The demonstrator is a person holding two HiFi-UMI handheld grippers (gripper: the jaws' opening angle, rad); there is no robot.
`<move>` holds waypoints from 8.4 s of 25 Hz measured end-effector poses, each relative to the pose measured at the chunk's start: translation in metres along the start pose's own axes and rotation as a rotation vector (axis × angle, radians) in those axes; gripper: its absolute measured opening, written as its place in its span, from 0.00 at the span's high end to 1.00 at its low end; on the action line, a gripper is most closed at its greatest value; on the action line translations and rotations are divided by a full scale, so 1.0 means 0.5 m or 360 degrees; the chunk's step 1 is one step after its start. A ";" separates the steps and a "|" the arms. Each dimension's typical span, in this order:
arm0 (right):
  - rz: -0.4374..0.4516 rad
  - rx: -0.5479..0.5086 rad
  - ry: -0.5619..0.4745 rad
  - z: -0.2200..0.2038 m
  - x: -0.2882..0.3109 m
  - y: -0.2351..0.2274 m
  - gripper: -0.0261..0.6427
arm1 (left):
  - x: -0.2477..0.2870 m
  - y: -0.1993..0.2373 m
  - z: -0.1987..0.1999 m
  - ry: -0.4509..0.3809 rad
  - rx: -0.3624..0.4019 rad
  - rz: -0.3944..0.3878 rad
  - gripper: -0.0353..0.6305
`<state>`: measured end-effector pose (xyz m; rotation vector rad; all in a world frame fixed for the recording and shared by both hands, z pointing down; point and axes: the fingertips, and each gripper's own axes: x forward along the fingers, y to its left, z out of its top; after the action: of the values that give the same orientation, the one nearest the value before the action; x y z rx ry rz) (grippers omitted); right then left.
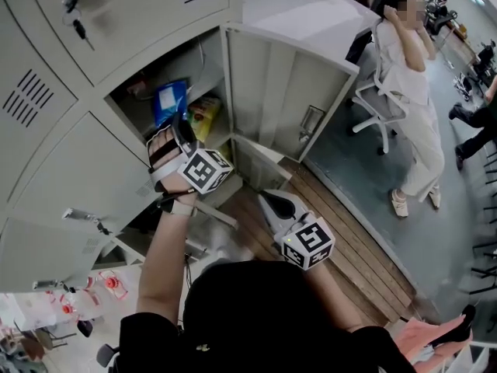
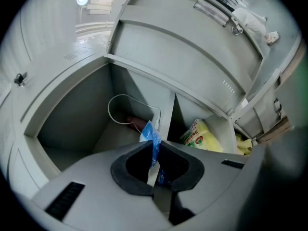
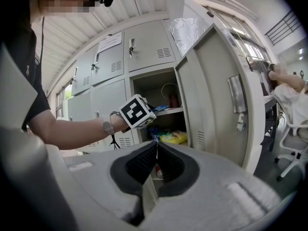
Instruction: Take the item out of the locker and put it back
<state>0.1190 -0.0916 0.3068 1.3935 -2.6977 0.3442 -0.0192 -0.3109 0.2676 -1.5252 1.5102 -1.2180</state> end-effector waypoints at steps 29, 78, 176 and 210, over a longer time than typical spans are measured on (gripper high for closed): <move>0.0321 0.0040 0.0102 -0.080 -0.055 0.100 0.96 | -0.271 -0.093 -0.077 0.0031 -0.0253 -0.0048 0.89; 0.0561 0.0038 0.0534 -0.347 0.013 0.254 0.96 | -0.426 -0.514 -0.515 0.0632 -0.0585 -0.0529 0.89; 0.0454 0.0216 0.0966 -0.682 0.127 0.265 0.96 | -0.046 -1.056 -0.935 0.1288 -0.1059 -0.0751 0.51; 0.0492 0.0206 0.1046 -0.716 0.125 0.300 0.96 | -0.041 -1.113 -1.023 0.1341 -0.1018 -0.0873 0.37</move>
<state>-0.0489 0.0276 0.6417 0.6935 -2.3371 0.8418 -0.2870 -0.1488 0.9561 -2.0622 2.2586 -1.9929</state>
